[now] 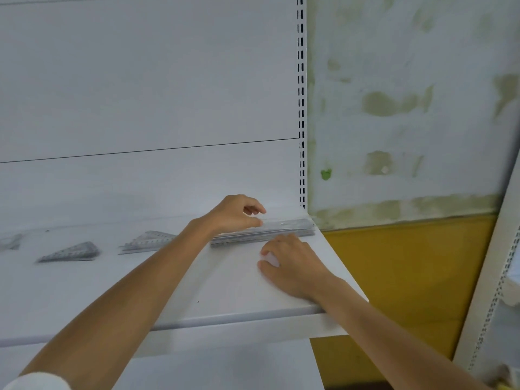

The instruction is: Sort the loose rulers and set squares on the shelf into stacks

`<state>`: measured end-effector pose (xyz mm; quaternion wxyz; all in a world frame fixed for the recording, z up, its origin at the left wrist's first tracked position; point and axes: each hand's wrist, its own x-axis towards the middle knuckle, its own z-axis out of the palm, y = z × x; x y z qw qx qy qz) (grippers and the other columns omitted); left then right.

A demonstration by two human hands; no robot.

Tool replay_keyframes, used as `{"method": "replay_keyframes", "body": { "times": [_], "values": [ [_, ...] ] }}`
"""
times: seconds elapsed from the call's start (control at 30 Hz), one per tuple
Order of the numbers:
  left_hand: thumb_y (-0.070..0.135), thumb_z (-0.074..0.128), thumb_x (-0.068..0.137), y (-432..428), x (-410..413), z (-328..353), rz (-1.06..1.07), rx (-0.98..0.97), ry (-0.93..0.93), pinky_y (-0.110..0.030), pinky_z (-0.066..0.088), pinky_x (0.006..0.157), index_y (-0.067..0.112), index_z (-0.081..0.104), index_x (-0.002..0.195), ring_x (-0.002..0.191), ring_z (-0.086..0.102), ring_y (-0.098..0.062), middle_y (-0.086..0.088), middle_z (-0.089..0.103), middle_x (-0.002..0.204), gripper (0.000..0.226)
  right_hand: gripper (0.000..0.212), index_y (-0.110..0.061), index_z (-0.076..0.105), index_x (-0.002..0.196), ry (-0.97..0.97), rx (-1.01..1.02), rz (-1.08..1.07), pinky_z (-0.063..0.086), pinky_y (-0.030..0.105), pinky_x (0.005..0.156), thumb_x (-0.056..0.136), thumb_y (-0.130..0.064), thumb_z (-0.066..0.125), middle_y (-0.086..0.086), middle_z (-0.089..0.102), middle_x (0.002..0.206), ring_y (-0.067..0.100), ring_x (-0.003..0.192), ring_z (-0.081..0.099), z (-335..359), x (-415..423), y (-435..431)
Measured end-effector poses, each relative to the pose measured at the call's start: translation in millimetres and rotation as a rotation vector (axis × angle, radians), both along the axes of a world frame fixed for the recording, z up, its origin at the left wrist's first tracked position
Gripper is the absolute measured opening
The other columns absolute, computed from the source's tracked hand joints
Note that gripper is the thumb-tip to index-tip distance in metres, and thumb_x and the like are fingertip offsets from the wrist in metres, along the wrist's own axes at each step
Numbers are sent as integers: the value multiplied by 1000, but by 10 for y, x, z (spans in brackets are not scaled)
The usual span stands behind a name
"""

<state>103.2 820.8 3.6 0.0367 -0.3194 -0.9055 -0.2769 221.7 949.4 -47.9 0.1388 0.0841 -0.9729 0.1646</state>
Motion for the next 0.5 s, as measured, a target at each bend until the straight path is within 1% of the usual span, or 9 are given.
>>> {"method": "replay_keyframes", "body": {
  "times": [0.1, 0.13, 0.23, 0.3, 0.37, 0.43, 0.5],
  "values": [
    [22, 62, 83, 6, -7, -109, 17, -35, -5, -17, 41, 82, 27, 66, 98, 98, 56, -9, 3, 60, 107, 16, 38, -18, 52, 124, -4, -3, 1, 30, 35, 101, 93, -36, 42, 1, 50, 131, 21, 123, 37, 1, 6, 3],
    [22, 61, 84, 14, -7, -151, 25, -28, -2, -19, 41, 84, 27, 66, 98, 99, 56, -10, 3, 60, 107, 16, 38, -18, 52, 125, -2, -1, 1, 30, 35, 101, 94, -36, 42, 1, 49, 131, 21, 123, 37, 0, 5, 4],
    [21, 60, 84, 19, -16, -207, 36, 9, 24, -18, 38, 81, 29, 64, 96, 99, 56, -9, 6, 60, 102, 15, 37, -18, 52, 125, 2, -2, 2, 29, 35, 101, 94, -37, 42, 1, 49, 132, 21, 123, 37, 2, -7, 7],
    [21, 60, 83, -3, -27, -212, 34, 3, 50, -18, 35, 80, 27, 64, 100, 99, 54, -8, 7, 56, 101, 18, 37, -18, 52, 124, 6, -3, 0, 30, 35, 100, 94, -37, 42, 1, 49, 131, 20, 123, 37, -3, -6, 7],
    [22, 60, 84, -37, -14, -217, 51, 12, 116, -19, 34, 83, 25, 64, 105, 98, 50, -7, 6, 53, 102, 22, 37, -18, 53, 123, 7, 1, 0, 31, 35, 101, 93, -37, 42, 1, 50, 131, 20, 123, 38, -3, -2, 7],
    [23, 59, 85, -86, 32, -218, 73, 66, 186, -21, 34, 85, 23, 64, 106, 97, 47, -7, 4, 54, 104, 22, 36, -18, 54, 122, 0, -4, 1, 31, 35, 102, 93, -37, 43, 0, 50, 130, 20, 123, 38, 4, 2, 11],
    [22, 59, 86, -182, 110, -221, 79, 100, 224, -22, 36, 86, 21, 64, 107, 97, 48, -8, 2, 55, 104, 21, 32, -17, 57, 118, 29, -39, 23, 34, 34, 102, 93, -32, 45, 0, 54, 126, 19, 122, 42, 22, 30, 6]
  ]
}}
